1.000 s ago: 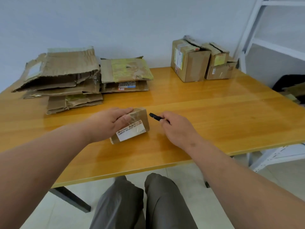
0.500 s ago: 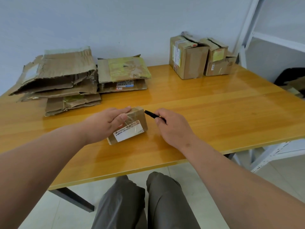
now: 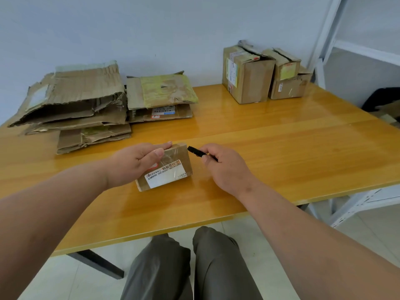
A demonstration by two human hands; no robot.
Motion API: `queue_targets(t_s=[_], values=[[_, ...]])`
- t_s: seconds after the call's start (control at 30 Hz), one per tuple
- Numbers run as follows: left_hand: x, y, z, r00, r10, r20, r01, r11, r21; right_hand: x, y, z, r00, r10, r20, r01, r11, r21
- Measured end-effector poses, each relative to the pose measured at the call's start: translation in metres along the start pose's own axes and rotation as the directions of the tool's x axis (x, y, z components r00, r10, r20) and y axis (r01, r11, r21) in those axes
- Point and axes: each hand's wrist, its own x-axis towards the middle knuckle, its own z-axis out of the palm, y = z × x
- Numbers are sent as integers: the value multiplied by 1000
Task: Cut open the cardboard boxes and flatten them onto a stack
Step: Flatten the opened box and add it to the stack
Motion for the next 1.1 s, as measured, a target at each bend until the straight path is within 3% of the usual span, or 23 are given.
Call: queue_targets(t_s=[0.43,0.93,1.1], values=[[3,-5,7,995,35,-94,-37,999,-13,-9,5,2,999,-43,-33,40,994,-101],[-3,-5,9,994,73,-83,-69,996,53,-25,1,-8,997,-66,38,73,967,-244],[-3,-5,8,996,39,-86,-35,998,42,-32,3,-7,987,-56,154,129,842,-524]])
